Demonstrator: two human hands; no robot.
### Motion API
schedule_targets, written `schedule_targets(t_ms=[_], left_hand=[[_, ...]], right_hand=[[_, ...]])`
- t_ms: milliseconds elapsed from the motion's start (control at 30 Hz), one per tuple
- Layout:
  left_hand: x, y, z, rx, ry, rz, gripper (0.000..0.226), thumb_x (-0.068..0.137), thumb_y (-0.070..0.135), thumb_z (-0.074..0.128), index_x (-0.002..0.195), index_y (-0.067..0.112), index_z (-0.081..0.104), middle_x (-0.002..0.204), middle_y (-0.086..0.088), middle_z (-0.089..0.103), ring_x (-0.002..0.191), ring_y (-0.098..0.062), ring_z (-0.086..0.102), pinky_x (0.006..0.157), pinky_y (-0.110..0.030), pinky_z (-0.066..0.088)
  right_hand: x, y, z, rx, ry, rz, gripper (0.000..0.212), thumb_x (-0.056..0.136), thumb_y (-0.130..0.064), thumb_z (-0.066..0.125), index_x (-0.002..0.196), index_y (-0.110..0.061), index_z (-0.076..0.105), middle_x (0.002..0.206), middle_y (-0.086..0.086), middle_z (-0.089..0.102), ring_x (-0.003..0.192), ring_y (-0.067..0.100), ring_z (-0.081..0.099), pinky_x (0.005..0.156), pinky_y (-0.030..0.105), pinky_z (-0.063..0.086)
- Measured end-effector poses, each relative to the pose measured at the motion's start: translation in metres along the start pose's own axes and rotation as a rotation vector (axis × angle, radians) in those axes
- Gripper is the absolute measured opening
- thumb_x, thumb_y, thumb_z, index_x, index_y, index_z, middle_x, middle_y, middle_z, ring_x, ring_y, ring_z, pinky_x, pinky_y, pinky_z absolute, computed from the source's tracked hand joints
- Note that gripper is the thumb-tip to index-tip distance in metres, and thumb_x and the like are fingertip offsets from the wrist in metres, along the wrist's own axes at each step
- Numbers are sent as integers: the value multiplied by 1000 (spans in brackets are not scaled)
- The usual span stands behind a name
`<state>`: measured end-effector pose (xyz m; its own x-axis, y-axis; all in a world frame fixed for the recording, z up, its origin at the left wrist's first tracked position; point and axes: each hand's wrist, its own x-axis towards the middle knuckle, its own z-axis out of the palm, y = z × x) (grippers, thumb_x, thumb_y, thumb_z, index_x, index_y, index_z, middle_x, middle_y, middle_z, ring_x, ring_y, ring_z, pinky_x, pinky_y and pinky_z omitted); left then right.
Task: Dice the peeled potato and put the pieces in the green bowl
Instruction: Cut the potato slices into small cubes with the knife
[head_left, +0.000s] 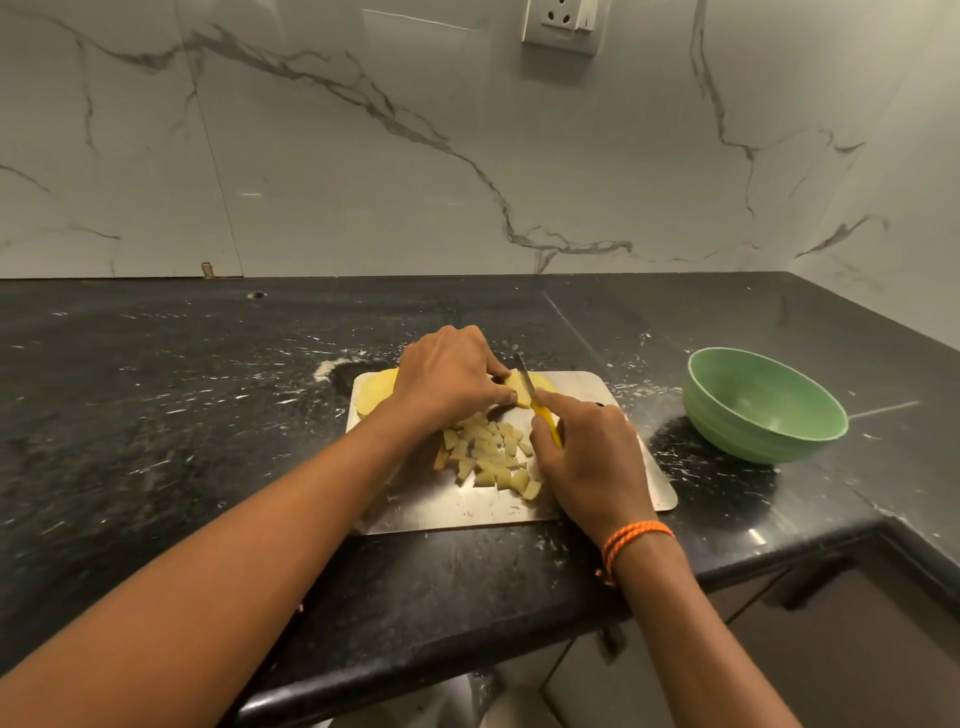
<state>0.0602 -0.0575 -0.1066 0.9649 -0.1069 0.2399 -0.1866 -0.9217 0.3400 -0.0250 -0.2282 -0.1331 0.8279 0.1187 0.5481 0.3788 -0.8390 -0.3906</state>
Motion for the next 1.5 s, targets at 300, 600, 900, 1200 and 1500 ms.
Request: schedule_targets(t_ms=[300,600,900,1200,1500], left_hand=[[1,5,4,32,14,-46,42,84,63,80,114,34,83,92,6,79,77,-17,66,74,-34,59],[0,7,6,30,17,-59,41,84,60,82,115,34,82,96,6,79,79,-17,66,73,-34,58],[0,2,2,-26,52,-41,35,85,56,83,111,34,83,93,9,80,68,-7,56,56,-26,44],[-2,2,1,-44,65,-43,28,86,54,83,108,35,84,88,10,79,62,-5,52,51,-23,39],[-5,8,5,8,93,-79,29,84,55,84,105,35,84,86,7,78,75,-17,64,74,-34,58]], right_hand=[[9,0,10,-95,-86,-16,28,94,-26,59,119,-20,71,75,12,70,74,36,62,61,38,42],[-34,1,-17,-53,-84,-31,31,94,-27,61,124,-20,68,62,1,62,60,26,56,60,44,52],[-35,0,-26,18,56,13,35,94,-24,67,129,-24,69,60,-10,50,51,3,41,58,27,37],[5,-1,9,-58,-41,-19,31,95,-29,59,123,-22,69,75,12,70,72,36,63,63,41,49],[10,3,8,-6,-139,-22,37,94,-28,60,130,-24,68,74,10,70,70,33,62,66,42,54]])
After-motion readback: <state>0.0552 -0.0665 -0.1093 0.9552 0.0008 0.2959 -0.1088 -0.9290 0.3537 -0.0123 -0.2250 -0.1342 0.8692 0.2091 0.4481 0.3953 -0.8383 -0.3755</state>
